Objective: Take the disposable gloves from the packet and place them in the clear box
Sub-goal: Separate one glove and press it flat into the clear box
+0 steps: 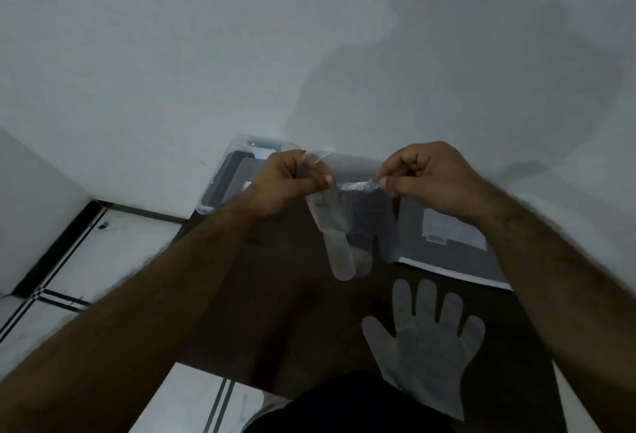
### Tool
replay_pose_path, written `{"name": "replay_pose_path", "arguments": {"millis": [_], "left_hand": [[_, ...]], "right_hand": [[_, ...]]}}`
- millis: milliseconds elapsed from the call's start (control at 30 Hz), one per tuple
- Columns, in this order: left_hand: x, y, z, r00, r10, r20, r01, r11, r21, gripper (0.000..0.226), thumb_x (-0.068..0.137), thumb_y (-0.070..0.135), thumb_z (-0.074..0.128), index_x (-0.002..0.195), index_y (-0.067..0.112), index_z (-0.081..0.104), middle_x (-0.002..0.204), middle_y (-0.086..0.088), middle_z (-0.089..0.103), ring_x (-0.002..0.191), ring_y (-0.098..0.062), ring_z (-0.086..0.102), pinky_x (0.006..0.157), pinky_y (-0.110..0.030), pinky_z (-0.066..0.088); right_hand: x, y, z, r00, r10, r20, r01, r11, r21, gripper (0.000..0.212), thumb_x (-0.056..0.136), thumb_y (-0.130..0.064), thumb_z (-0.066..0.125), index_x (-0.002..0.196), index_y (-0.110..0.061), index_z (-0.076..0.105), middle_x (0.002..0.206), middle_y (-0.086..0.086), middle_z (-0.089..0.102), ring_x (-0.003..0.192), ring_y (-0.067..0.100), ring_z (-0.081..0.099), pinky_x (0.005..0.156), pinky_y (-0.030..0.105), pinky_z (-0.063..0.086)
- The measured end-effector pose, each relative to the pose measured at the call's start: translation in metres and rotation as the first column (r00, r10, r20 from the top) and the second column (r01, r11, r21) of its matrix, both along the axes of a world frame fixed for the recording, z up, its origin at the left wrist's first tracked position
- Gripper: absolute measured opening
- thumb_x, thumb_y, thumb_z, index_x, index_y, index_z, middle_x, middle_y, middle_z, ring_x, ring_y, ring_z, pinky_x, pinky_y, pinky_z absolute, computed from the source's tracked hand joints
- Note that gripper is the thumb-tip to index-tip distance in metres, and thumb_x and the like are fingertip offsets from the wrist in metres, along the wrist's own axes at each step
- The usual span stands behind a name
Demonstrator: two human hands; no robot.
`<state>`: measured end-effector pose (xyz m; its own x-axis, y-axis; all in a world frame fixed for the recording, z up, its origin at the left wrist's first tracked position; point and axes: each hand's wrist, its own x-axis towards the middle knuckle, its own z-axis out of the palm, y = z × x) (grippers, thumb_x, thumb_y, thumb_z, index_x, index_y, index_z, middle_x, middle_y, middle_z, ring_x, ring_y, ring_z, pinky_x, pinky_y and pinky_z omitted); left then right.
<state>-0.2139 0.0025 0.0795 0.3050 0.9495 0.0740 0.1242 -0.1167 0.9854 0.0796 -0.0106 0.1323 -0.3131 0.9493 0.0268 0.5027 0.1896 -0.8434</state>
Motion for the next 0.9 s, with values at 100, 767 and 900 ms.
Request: {"name": "replay_pose_path", "arguments": {"millis": [100, 767, 900], "left_hand": [[-0.047, 0.029, 0.003, 1.000, 0.029, 0.008, -0.028, 0.999, -0.035, 0.018, 0.097, 0.000, 0.076, 0.111, -0.011, 0.075, 0.107, -0.024, 0.078, 0.100, -0.030, 0.075, 0.092, -0.041, 0.062], [-0.247, 0.252, 0.011, 0.949, 0.267, -0.170, -0.241, 0.958, 0.155, 0.022, 0.082, 0.012, 0.093, 0.091, -0.003, 0.080, 0.097, -0.026, 0.079, 0.087, -0.022, 0.075, 0.088, -0.035, 0.064], [-0.262, 0.245, 0.014, 0.948, 0.240, -0.208, -0.182, 0.947, 0.264, 0.016, 0.084, 0.019, 0.093, 0.092, 0.009, 0.083, 0.087, -0.010, 0.080, 0.079, -0.010, 0.072, 0.080, -0.027, 0.061]], "right_hand": [[-0.051, 0.034, 0.005, 0.997, 0.001, 0.080, -0.002, 1.000, 0.013, 0.011, 0.089, -0.008, 0.084, 0.096, -0.016, 0.084, 0.079, -0.002, 0.081, 0.073, 0.013, 0.078, 0.080, 0.028, 0.063], [-0.284, 0.228, -0.038, 0.945, -0.326, 0.012, 0.295, 0.870, 0.396, 0.007, 0.093, -0.015, 0.075, 0.098, -0.017, 0.079, 0.081, -0.013, 0.070, 0.073, 0.003, 0.065, 0.075, 0.022, 0.056], [-0.284, 0.212, -0.044, 0.962, -0.271, 0.003, 0.233, 0.830, 0.506, 0.009, 0.097, -0.012, 0.073, 0.104, -0.010, 0.078, 0.094, -0.008, 0.075, 0.084, 0.008, 0.069, 0.080, 0.016, 0.056]]}}
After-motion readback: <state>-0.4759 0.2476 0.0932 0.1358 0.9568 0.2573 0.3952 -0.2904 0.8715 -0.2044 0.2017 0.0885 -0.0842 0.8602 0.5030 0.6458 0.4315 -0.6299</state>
